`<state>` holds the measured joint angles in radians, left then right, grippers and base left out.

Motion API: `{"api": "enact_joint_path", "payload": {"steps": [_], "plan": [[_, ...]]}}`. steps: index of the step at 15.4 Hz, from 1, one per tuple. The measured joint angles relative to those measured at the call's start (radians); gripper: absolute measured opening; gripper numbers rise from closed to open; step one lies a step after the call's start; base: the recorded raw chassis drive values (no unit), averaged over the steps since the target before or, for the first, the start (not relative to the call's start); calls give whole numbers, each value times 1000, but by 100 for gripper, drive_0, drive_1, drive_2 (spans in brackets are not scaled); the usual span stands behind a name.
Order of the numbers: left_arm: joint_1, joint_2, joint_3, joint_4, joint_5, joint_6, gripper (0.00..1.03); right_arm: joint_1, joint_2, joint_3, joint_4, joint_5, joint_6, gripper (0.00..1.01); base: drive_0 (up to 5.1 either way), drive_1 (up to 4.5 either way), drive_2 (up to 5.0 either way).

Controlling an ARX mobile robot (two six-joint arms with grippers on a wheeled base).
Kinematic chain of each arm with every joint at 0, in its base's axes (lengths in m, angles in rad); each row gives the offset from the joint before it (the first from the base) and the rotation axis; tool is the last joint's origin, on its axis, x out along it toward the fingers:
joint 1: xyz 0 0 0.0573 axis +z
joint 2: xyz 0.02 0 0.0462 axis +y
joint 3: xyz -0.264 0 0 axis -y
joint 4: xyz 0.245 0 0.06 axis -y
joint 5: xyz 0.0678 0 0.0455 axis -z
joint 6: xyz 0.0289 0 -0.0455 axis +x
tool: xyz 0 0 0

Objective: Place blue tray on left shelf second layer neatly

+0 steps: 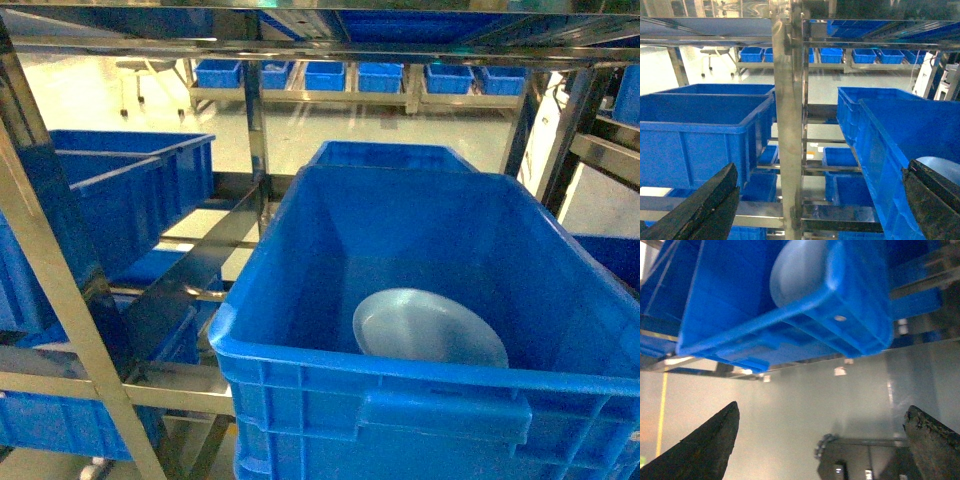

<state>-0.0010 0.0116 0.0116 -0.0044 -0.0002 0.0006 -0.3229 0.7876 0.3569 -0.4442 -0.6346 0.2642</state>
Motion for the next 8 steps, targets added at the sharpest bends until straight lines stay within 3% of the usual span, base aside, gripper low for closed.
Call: {"api": "enact_joint_path", "payload": {"steps": [1, 2, 4, 5, 6, 7, 8], "plan": [[0, 0, 0, 0, 0, 0, 98, -94, -73, -32, -78, -17, -114, 98, 0, 0, 0], [0, 0, 0, 0, 0, 0, 98, -186, -121, -68, -104, -14, -270, 98, 0, 0, 0], [0, 0, 0, 0, 0, 0, 98, -187, -119, -69, -97, -20, -377, 98, 0, 0, 0], [0, 0, 0, 0, -1, -1, 98, -116, -297, -240, 333, 146, -340, 85, 0, 0, 0], [1, 0, 0, -2, -2, -1, 98, -35, -475, -343, 537, 246, -303, 70, 0, 0, 0], [1, 0, 0, 0, 2, 0, 98, 13, -534, -342, 695, 317, -290, 57, 0, 0, 0], [1, 0, 0, -2, -2, 0, 98, 47, -616, -341, 615, 348, -282, 44, 0, 0, 0]]}}
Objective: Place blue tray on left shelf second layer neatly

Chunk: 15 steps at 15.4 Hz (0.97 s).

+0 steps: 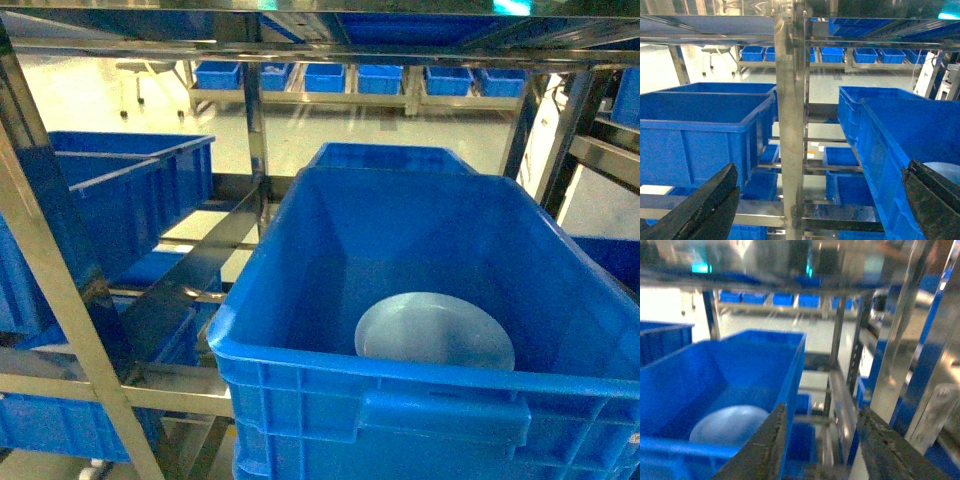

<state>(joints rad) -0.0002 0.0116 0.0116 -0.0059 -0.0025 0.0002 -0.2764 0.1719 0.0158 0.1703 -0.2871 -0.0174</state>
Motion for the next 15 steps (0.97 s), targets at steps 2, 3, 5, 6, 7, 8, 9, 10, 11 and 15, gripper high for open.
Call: {"api": "enact_joint_path", "payload": {"steps": [2, 3, 5, 6, 7, 8, 9, 10, 11, 15], "plan": [[0, 0, 0, 1, 2, 0, 98, 74, -161, -3, -145, 80, 5, 13, 0, 0, 0], [0, 0, 0, 2, 2, 0, 98, 102, -159, -3, -161, 109, 6, 2, 0, 0, 0], [0, 0, 0, 1, 2, 0, 98, 212, -166, -2, -175, 237, 11, 2, 0, 0, 0], [0, 0, 0, 2, 3, 0, 98, 284, -166, -2, -174, 266, 11, 2, 0, 0, 0], [0, 0, 0, 2, 2, 0, 98, 282, -166, -2, -175, 274, 11, 2, 0, 0, 0], [0, 0, 0, 1, 2, 0, 98, 276, -166, -2, -174, 287, 12, 2, 0, 0, 0], [0, 0, 0, 1, 2, 0, 98, 276, -166, -2, -174, 287, 12, 2, 0, 0, 0], [0, 0, 0, 2, 2, 0, 98, 276, -166, -2, -175, 287, 12, 2, 0, 0, 0], [0, 0, 0, 1, 2, 0, 98, 276, -166, -2, -174, 287, 13, 2, 0, 0, 0], [0, 0, 0, 2, 2, 0, 98, 276, -166, -2, -175, 287, 13, 2, 0, 0, 0]]}}
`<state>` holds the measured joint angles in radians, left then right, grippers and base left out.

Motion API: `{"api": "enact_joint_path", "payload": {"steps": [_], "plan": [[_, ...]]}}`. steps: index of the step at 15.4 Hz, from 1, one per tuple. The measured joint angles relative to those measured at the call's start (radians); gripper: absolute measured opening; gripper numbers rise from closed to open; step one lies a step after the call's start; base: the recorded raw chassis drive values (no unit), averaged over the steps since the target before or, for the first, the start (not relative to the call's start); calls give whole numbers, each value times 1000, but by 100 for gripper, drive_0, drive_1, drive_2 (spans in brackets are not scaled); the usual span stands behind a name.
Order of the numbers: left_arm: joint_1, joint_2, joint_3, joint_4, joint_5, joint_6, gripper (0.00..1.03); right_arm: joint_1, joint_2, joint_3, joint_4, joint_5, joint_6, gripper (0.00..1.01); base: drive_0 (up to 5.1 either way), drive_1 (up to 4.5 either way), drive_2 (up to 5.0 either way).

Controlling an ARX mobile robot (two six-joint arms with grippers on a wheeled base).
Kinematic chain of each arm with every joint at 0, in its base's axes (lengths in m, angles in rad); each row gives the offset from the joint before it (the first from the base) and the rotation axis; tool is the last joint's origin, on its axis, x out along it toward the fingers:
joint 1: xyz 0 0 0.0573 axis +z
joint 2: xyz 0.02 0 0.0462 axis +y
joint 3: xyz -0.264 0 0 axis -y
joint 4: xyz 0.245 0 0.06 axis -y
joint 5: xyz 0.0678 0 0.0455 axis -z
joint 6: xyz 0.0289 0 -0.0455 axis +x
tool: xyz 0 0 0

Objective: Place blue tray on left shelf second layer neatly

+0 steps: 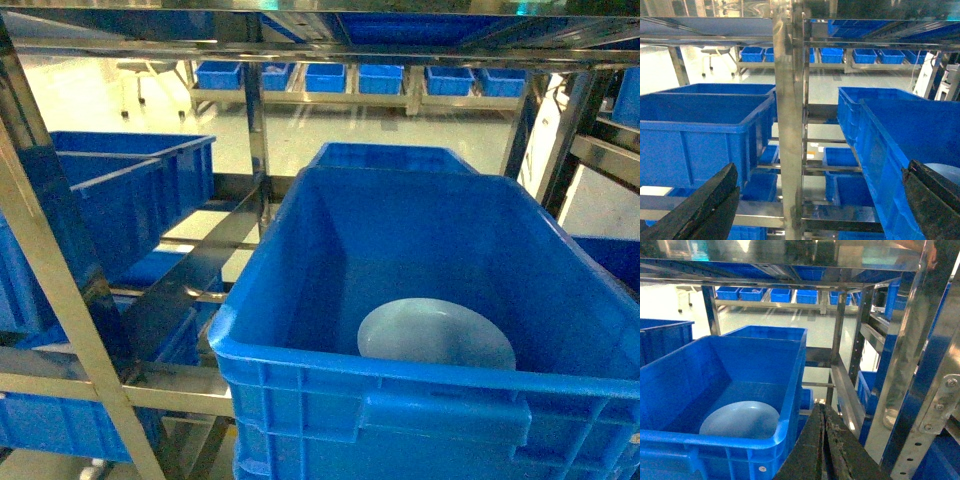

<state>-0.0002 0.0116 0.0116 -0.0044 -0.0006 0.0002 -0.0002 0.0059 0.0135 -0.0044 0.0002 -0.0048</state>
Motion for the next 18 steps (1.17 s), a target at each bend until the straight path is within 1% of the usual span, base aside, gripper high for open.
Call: {"api": "enact_joint_path", "payload": {"steps": [6, 7, 8, 14, 18], "plan": [[0, 0, 0, 0, 0, 0, 98, 0, 0, 0, 0, 0, 0, 2, 0, 0, 0], [0, 0, 0, 0, 0, 0, 98, 0, 0, 0, 0, 0, 0, 5, 0, 0, 0], [0, 0, 0, 0, 0, 0, 98, 0, 0, 0, 0, 0, 0, 20, 0, 0, 0], [0, 0, 0, 0, 0, 0, 98, 0, 0, 0, 0, 0, 0, 97, 0, 0, 0], [0, 0, 0, 0, 0, 0, 98, 0, 0, 0, 0, 0, 1, 98, 0, 0, 0]]}}
